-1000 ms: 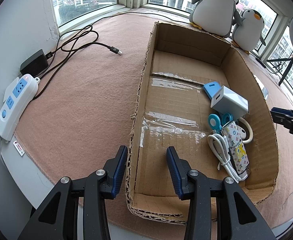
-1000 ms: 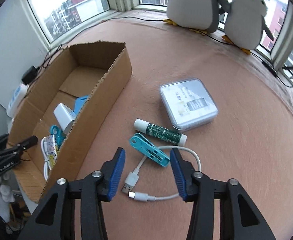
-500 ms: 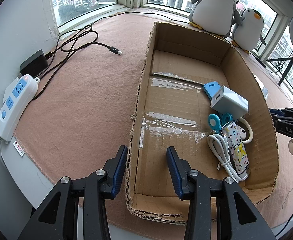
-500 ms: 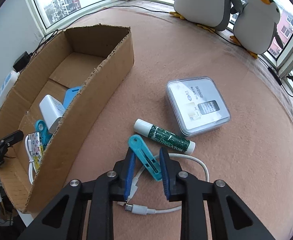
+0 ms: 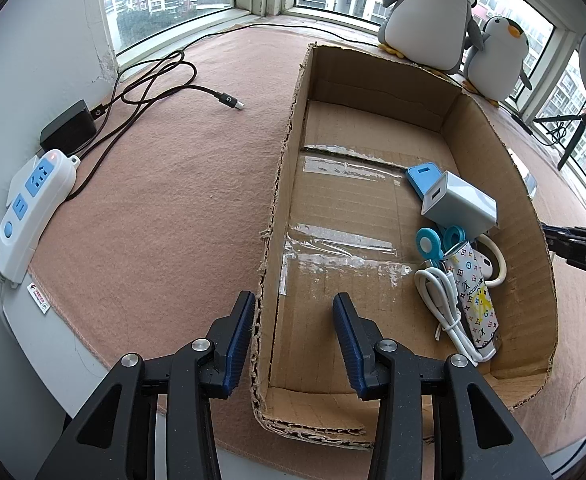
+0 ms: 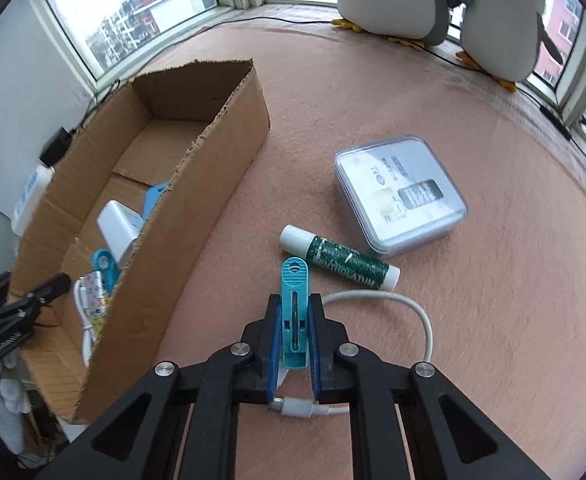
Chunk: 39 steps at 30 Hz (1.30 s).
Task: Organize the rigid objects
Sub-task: 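Carry the teal clothespin with the right tool and release it into the box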
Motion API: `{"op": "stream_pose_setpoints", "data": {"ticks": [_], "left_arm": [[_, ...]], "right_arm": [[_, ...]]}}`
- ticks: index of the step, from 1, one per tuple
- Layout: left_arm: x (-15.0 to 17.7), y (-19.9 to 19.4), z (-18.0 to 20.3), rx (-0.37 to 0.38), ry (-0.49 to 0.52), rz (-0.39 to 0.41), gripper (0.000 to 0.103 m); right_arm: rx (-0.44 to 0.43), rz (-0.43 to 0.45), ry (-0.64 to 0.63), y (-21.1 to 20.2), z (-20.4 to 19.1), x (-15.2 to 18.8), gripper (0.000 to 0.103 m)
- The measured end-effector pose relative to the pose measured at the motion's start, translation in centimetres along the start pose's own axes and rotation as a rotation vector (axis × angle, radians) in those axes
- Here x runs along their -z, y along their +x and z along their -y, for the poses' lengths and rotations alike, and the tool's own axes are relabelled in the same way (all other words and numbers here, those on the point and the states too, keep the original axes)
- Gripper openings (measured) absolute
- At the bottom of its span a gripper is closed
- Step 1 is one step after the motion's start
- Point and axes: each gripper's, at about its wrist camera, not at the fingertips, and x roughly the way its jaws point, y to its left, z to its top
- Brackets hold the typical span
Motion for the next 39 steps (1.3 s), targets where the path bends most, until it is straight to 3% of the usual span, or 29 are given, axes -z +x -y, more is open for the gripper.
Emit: {"op": "stream_pose_setpoints", "data": {"ticks": [6, 14, 23, 36, 37, 39], "left_arm": [[0.0, 0.1, -0.1, 0.001, 0.0, 0.001, 0.044], [0.0, 0.1, -0.1, 0.002, -0.001, 0.0, 0.044], [0.0, 0.1, -0.1, 0.002, -0.001, 0.0, 0.044], [0.0, 0.1, -0.1, 0.002, -0.001, 0.0, 0.044], [0.0, 0.1, -0.1, 0.002, -0.001, 0.0, 0.044], [0.0, 0.1, -0.1, 0.002, -0.001, 0.0, 0.044]], "right_arm": [[-0.067, 0.064, 0.028, -3.3, -1.0, 0.8, 0.011], [-0.152, 0.123, -0.039, -6.7, -5.5, 0.9, 0.011], [-0.208, 0.08, -0.116, -5.1, -10.5, 1.7, 0.011], [-0.199, 0.038, -0.166, -2.6, -12.8, 2.1, 0.012], [-0.199, 0.039, -0.17, -2.5, -12.9, 2.1, 0.014], [-0.195, 0.045, -0.167, -2.6, -13.0, 2.1, 0.042]]}}
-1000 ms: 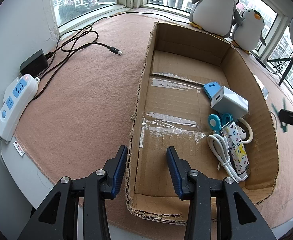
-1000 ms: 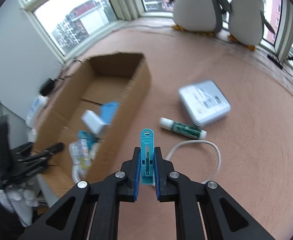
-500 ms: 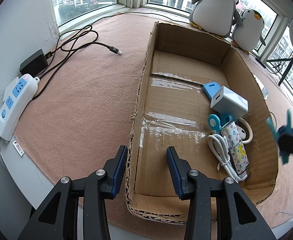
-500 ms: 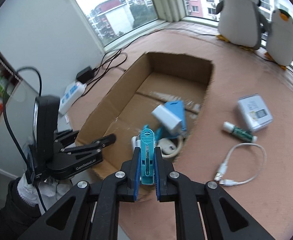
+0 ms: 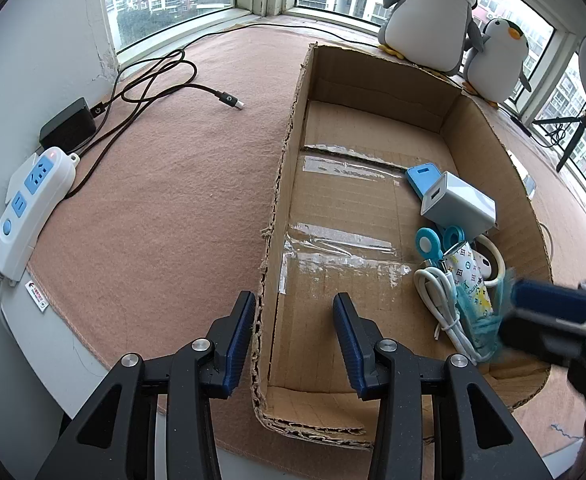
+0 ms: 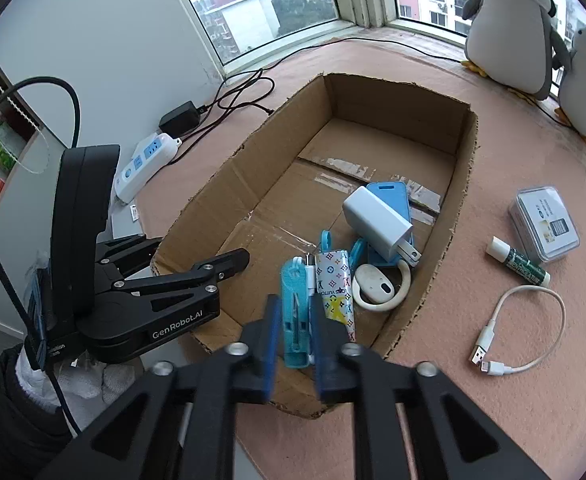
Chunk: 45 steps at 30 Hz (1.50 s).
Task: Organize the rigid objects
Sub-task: 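Carry the teal clothespin with the right tool and release it into the box, then reach the right tool to the white USB cable and grasp it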
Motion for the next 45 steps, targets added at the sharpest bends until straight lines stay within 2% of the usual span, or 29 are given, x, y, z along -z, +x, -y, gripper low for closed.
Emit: {"op": "stream_pose_setpoints", "data": {"ticks": [2, 15, 21, 26, 29, 38, 45], "left_arm": [[0.0, 0.0, 0.0, 0.0, 0.0, 0.0, 0.044], [0.0, 0.0, 0.0, 0.0, 0.0, 0.0, 0.044], [0.0, 0.0, 0.0, 0.001, 0.0, 0.001, 0.044], [0.0, 0.0, 0.0, 0.001, 0.0, 0.001, 0.044], [0.0, 0.0, 0.0, 0.0, 0.0, 0.0, 0.044], [0.0, 0.0, 0.0, 0.0, 0.001, -0.001, 0.044], [0.2, 0.0, 0.0, -0.001, 0.004, -0.001, 0.044]], "right_arm": [[0.001, 0.016, -0.002, -0.3, 0.0, 0.0, 0.05], [-0.007, 0.06, 0.037, -2.5, 1.5, 0.3, 0.05], [0.037, 0.099, 0.123, -5.0, 5.6, 1.3, 0.05], [0.093, 0.121, 0.231, -6.9, 10.7, 2.4, 0.05], [0.098, 0.12, 0.298, -7.4, 13.6, 3.0, 0.05], [0.161, 0.06, 0.407, -5.7, 19.9, 3.8, 0.05], [0.153, 0.037, 0.417, -4.4, 21.3, 3.7, 0.05]]}}
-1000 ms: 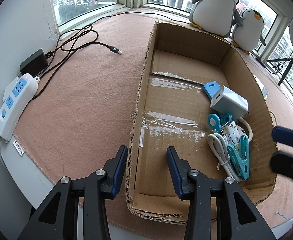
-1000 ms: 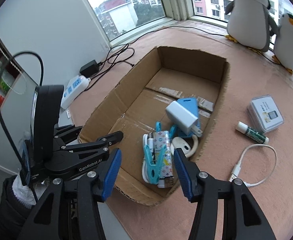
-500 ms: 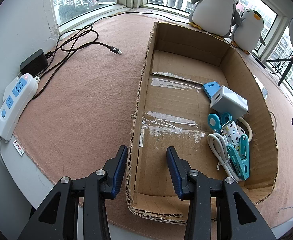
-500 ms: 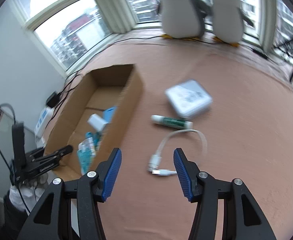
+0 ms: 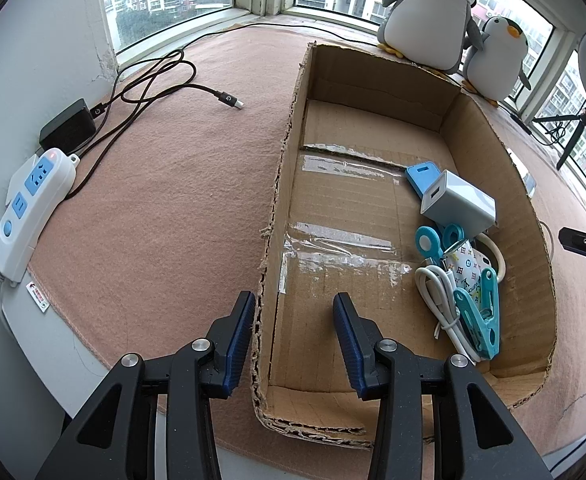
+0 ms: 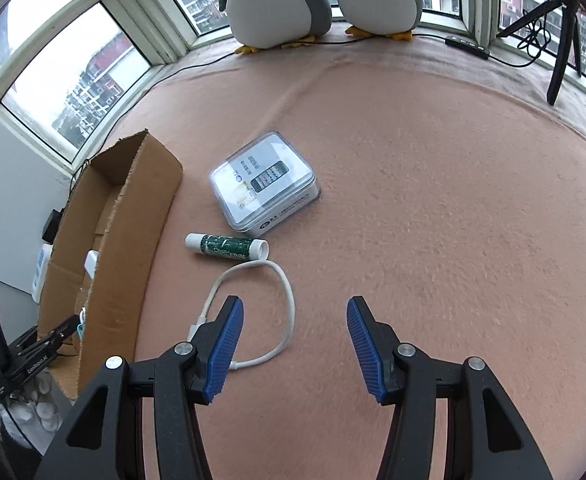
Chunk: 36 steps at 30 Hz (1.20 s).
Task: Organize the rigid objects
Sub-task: 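Reach the right tool to the white USB cable and grasp it, then carry the white USB cable with the right tool and release it into the box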
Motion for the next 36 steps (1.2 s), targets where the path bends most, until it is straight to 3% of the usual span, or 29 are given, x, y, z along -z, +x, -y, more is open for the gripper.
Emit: {"op": "stream_pose_setpoints", "data": {"ticks": [7, 16, 22, 26, 36], "left_arm": [[0.0, 0.0, 0.0, 0.0, 0.001, 0.0, 0.044], [0.1, 0.0, 0.1, -0.001, 0.003, -0.001, 0.044], [0.1, 0.0, 0.0, 0.0, 0.002, 0.0, 0.044], [0.1, 0.0, 0.1, -0.001, 0.003, -0.001, 0.044], [0.2, 0.0, 0.1, -0.001, 0.002, 0.0, 0.044]], "right_arm": [[0.031, -0.016, -0.046, 1.1, -0.9, -0.7, 0.049], [0.088, -0.036, -0.101, 2.9, -1.9, -0.6, 0.04], [0.112, -0.03, -0.142, 2.9, -2.7, -0.2, 0.022], [0.101, -0.024, -0.137, 2.7, -2.7, 0.3, 0.004], [0.094, 0.106, -0.223, -1.4, -6.0, 1.9, 0.003]]}}
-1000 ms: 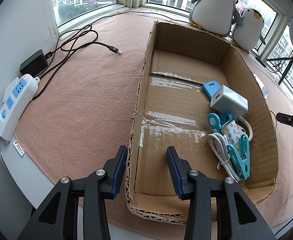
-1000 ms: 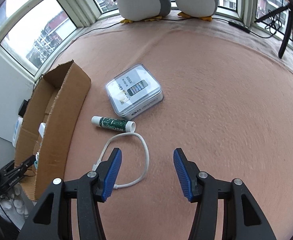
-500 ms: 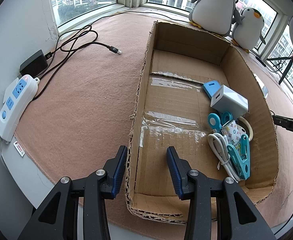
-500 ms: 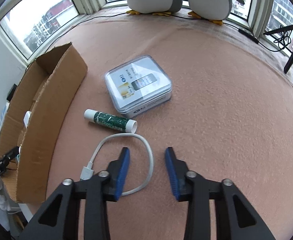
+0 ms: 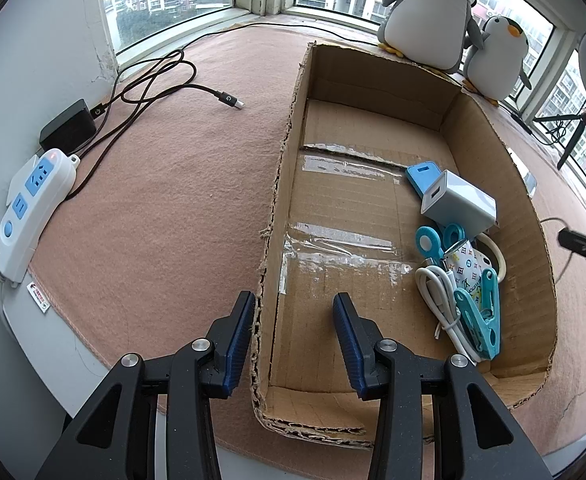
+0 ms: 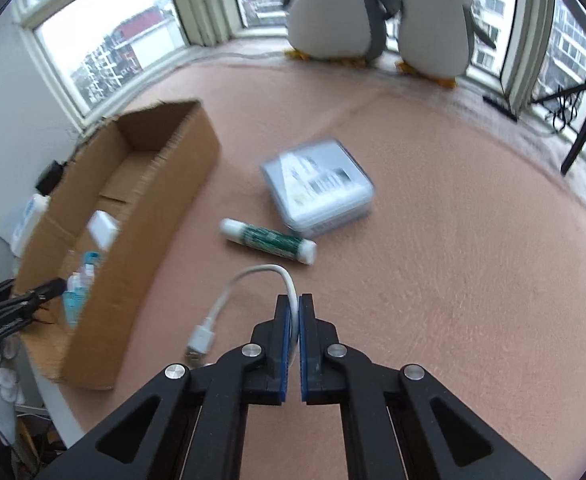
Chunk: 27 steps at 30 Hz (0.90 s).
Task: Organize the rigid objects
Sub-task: 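Carry the white USB cable with the right tool and release it into the box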
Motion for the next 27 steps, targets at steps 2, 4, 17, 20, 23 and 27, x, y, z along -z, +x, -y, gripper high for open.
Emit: {"op": "stream_pose_setpoints", "data": {"ticks": [2, 4, 17, 20, 23, 27], "left_arm": [[0.0, 0.0, 0.0, 0.0, 0.001, 0.0, 0.044], [0.0, 0.0, 0.0, 0.0, 0.002, 0.0, 0.044], [0.0, -0.1, 0.0, 0.009, 0.0, -0.001, 0.044], [0.0, -0.1, 0.0, 0.011, -0.001, 0.0, 0.044], [0.0, -0.1, 0.0, 0.012, -0.002, 0.0, 0.044], [0.0, -0.1, -0.1, 0.012, -0.002, 0.0, 0.044]], "right_arm": [[0.004, 0.035, -0.022, -1.1, -0.7, -0.1, 0.003], [0.004, 0.055, -0.035, -1.8, -1.3, -0.4, 0.003], [-0.052, 0.135, -0.099, -5.9, -5.1, -2.1, 0.003], [-0.087, 0.165, -0.119, -7.4, -6.6, -2.6, 0.003], [-0.133, 0.195, -0.13, -8.6, -7.9, -3.1, 0.003], [-0.206, 0.193, -0.14, -9.0, -9.6, -3.5, 0.003]]}}
